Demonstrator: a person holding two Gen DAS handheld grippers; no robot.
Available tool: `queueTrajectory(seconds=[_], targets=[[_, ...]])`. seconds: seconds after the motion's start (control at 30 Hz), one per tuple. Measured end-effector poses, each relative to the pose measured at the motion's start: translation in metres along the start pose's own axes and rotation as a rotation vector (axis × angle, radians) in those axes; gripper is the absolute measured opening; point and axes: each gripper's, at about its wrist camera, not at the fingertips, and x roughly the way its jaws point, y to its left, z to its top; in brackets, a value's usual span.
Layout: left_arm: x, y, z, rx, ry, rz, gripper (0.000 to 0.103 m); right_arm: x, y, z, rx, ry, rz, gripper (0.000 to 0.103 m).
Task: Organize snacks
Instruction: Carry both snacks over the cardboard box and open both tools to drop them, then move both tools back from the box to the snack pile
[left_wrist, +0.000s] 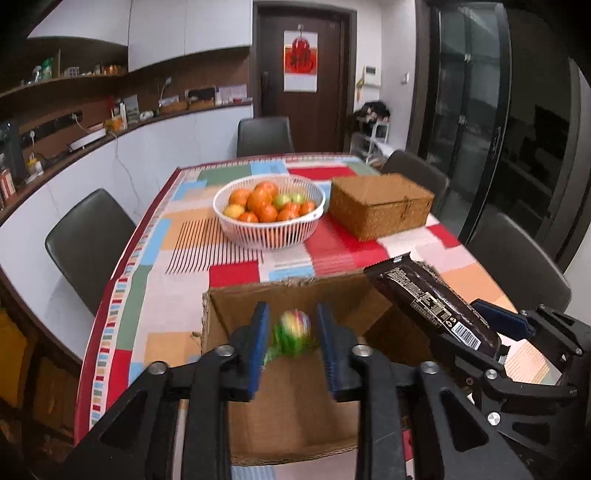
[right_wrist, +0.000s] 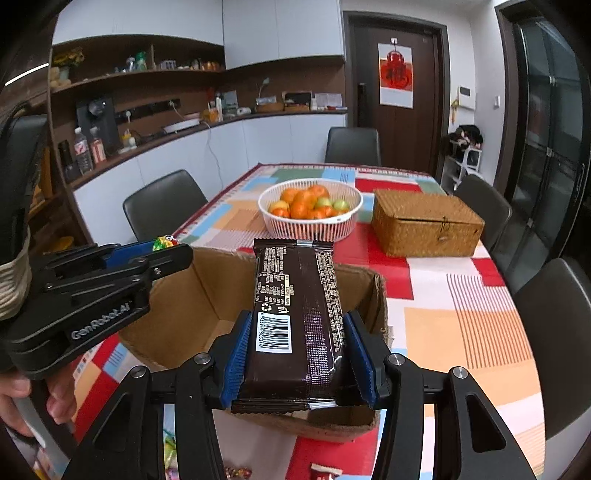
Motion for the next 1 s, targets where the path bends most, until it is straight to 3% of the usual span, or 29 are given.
queueTrajectory(seconds=[0.03,0.07,0.17,0.67,1.0], targets=[[0.0,0.0,-0.001,0.0,0.003,0.007,0.053,0.005,-0.002,0.0,0.001,0.013,0.0,0.051],[-0.003,0.001,-0.003,-0.003,-0.008,0.03,0.06,0.007,-0.002,0.0,0.003,0.02,0.003,0.051],[-0.015,0.002,-0.009,0.008,-0.029,0.059,0.06,0.007,-0.007,-0.002,0.027,0.026,-0.011,0.064],[-0.12,-0.015,-0.055,0.053,-0.161,0.04,0.065,-0.087,0.019,-0.029,-0.04,-0.157,-0.044,0.065],[-0.157,-0.028,-0.095,0.054,-0.175,0.025,0.071,-0.126,0.022,-0.066,-0.034,-0.162,-0.045,0.065]])
